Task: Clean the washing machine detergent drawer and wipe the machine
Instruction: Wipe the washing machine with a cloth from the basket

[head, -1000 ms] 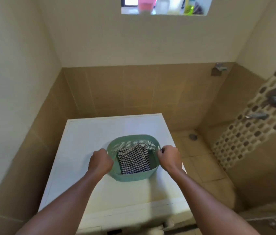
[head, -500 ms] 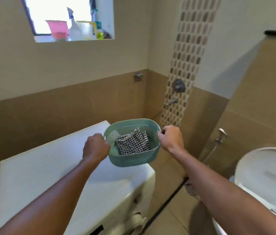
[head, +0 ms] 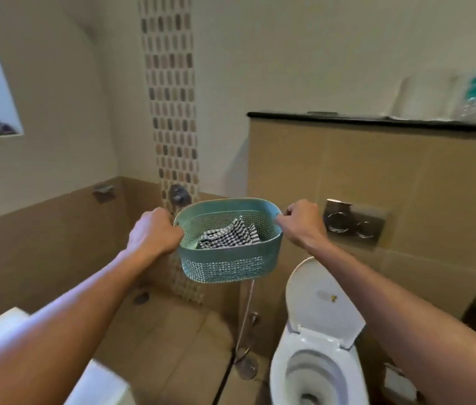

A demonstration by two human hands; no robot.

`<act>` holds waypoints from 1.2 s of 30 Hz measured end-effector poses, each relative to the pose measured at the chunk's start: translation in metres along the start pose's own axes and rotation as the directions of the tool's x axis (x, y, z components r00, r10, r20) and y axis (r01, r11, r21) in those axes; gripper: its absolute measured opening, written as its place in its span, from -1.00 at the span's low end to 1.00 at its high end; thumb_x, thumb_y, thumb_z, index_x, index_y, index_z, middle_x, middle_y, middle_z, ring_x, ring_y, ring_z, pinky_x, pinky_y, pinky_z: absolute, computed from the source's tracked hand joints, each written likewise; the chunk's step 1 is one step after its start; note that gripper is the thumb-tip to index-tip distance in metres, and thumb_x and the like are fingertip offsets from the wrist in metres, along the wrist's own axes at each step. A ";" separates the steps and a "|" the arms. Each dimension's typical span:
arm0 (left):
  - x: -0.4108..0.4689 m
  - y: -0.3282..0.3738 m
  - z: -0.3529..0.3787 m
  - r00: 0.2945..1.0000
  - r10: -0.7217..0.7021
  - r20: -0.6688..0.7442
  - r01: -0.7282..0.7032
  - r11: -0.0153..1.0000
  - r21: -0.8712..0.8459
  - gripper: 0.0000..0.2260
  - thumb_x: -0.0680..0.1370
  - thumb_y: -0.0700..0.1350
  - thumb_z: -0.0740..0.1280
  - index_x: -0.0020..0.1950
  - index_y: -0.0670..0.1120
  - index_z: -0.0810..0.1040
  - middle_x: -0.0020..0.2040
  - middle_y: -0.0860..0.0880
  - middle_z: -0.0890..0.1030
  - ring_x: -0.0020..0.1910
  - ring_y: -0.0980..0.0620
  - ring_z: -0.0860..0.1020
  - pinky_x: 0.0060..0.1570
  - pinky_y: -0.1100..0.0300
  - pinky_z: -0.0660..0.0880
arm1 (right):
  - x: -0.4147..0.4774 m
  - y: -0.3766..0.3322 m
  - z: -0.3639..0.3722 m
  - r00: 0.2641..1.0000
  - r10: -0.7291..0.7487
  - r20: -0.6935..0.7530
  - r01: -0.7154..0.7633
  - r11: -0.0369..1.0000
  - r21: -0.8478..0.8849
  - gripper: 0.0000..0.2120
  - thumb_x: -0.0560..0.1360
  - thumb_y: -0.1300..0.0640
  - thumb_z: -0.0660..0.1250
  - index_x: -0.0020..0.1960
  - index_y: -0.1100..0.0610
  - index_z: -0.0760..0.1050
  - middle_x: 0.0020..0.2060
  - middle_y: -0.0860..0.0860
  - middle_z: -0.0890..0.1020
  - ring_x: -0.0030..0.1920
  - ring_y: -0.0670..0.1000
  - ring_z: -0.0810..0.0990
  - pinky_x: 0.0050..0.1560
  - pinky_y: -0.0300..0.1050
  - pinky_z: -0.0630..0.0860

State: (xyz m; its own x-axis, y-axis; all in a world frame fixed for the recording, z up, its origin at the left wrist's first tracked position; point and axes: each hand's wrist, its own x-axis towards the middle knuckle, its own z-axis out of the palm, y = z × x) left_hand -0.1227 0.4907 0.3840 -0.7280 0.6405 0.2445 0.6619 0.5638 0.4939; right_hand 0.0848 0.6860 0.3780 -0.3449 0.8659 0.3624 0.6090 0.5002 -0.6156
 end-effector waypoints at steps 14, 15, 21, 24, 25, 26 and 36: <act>0.163 0.263 -0.008 0.993 0.110 0.035 -0.068 0.805 -0.589 -0.90 0.55 -0.26 0.30 -0.08 -0.27 0.59 -0.34 -0.16 0.53 -0.44 -0.04 0.50 -0.33 0.15 0.48 | 0.194 0.034 -0.196 0.993 0.058 -0.102 -0.008 0.899 0.437 -0.93 0.38 0.26 0.36 -0.26 0.23 0.51 -0.39 0.07 0.50 -0.44 0.02 0.45 -0.40 -0.14 0.45; 0.173 0.277 -0.010 0.992 0.121 0.023 -0.080 0.777 -0.624 -0.91 0.56 -0.21 0.30 -0.08 -0.21 0.58 -0.31 -0.13 0.52 -0.41 -0.03 0.50 -0.29 0.15 0.48 | 0.205 0.033 -0.203 0.995 0.051 -0.080 -0.008 0.884 0.467 -0.93 0.40 0.25 0.36 -0.24 0.21 0.50 -0.38 0.06 0.48 -0.45 0.00 0.44 -0.43 -0.18 0.43; 0.249 0.334 -0.012 0.975 0.222 0.011 -0.105 0.507 -0.856 -0.65 0.59 0.11 0.31 0.26 -0.08 0.51 0.07 -0.06 0.57 -0.02 -0.03 0.56 -0.12 0.03 0.54 | 0.276 0.024 -0.225 0.982 0.021 0.186 -0.137 0.759 0.637 -0.82 0.41 0.05 0.40 -0.25 0.05 0.42 -0.45 -0.05 0.37 -0.41 -0.05 0.41 -0.22 -0.12 0.49; 0.292 0.351 -0.006 0.950 0.311 0.015 -0.133 0.448 -0.884 -0.51 0.58 0.25 0.26 0.40 -0.01 0.45 0.20 -0.05 0.59 0.11 -0.03 0.56 0.02 -0.03 0.52 | 0.315 0.013 -0.223 0.989 0.005 0.148 -0.094 0.792 0.603 -0.82 0.40 -0.01 0.43 -0.25 0.02 0.47 -0.37 -0.04 0.37 -0.22 -0.01 0.44 -0.04 0.04 0.45; 0.308 0.357 -0.002 0.944 0.331 0.002 -0.152 0.440 -0.885 -0.49 0.58 0.26 0.25 0.41 -0.01 0.44 0.21 -0.04 0.58 0.09 0.00 0.56 0.05 -0.03 0.50 | 0.330 0.007 -0.219 0.992 0.005 0.130 -0.083 0.791 0.606 -0.84 0.41 -0.01 0.44 -0.23 0.02 0.49 -0.36 -0.04 0.38 -0.21 -0.01 0.44 -0.03 0.05 0.45; 0.324 0.361 0.002 0.938 0.346 -0.011 -0.169 0.432 -0.886 -0.49 0.59 0.26 0.25 0.42 -0.02 0.44 0.22 -0.03 0.57 0.07 0.03 0.55 0.08 -0.03 0.49 | 0.344 0.002 -0.214 0.993 0.002 0.118 -0.074 0.790 0.608 -0.85 0.41 -0.01 0.44 -0.19 0.02 0.51 -0.35 -0.04 0.40 -0.21 -0.01 0.45 -0.04 0.04 0.45; 0.469 0.367 0.076 0.906 0.416 0.077 -0.120 0.427 -0.896 -0.59 0.58 0.12 0.35 0.31 -0.12 0.54 0.12 -0.10 0.62 -0.04 0.01 0.59 -0.20 0.10 0.50 | 0.465 0.010 -0.138 0.996 0.087 0.028 -0.088 0.830 0.550 -0.72 0.34 -0.03 0.53 -0.01 0.05 0.63 -0.06 0.02 0.62 -0.01 0.06 0.57 0.11 0.09 0.51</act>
State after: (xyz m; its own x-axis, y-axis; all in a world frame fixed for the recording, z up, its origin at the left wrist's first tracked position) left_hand -0.2075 1.0378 0.6166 -0.3701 0.8552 0.3629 0.2097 -0.3036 0.9294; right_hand 0.0297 1.0925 0.6368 -0.3103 0.9061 0.2875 0.1428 0.3434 -0.9283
